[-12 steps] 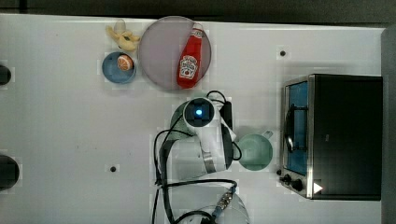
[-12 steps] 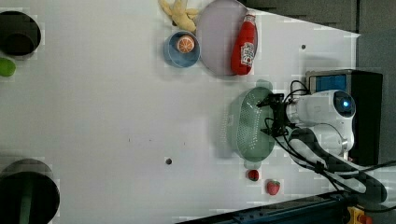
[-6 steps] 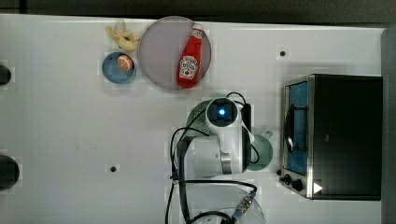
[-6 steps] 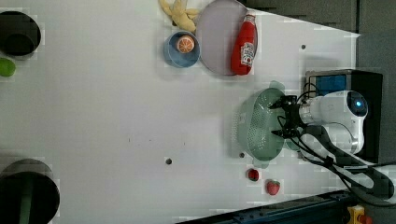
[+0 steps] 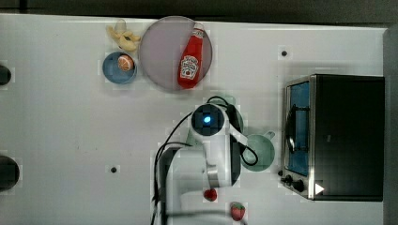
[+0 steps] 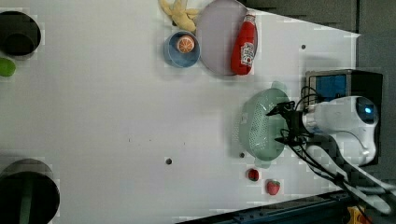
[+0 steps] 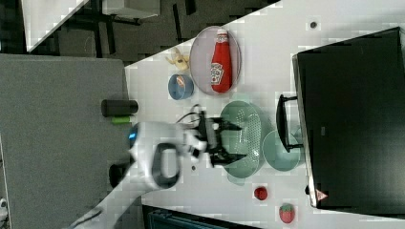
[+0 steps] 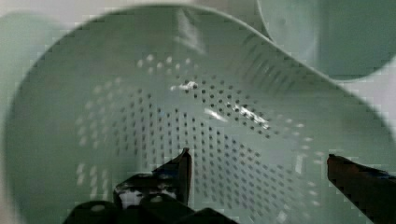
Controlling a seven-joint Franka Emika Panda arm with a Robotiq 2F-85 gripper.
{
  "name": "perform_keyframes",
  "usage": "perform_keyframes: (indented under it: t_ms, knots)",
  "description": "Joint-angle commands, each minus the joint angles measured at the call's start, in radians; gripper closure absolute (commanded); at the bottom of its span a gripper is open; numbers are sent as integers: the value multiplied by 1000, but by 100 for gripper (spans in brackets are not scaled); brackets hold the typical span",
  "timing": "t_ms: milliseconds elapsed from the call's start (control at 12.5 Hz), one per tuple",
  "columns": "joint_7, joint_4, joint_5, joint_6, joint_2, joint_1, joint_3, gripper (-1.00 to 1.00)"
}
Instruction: Drag strainer left to right.
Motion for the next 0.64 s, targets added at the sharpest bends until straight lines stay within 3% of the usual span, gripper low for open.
perform_keyframes:
  t_ms: [80,240,400,640]
  knots:
    - [-287,57,127,-148,-259,16,14,-100]
    - [-433,80,243,-341,-421,16,4,-100]
    - [-592,143,256,-507,-544,16,-2,-100]
    - [-623,286,261,-739,-605,16,-6,-100]
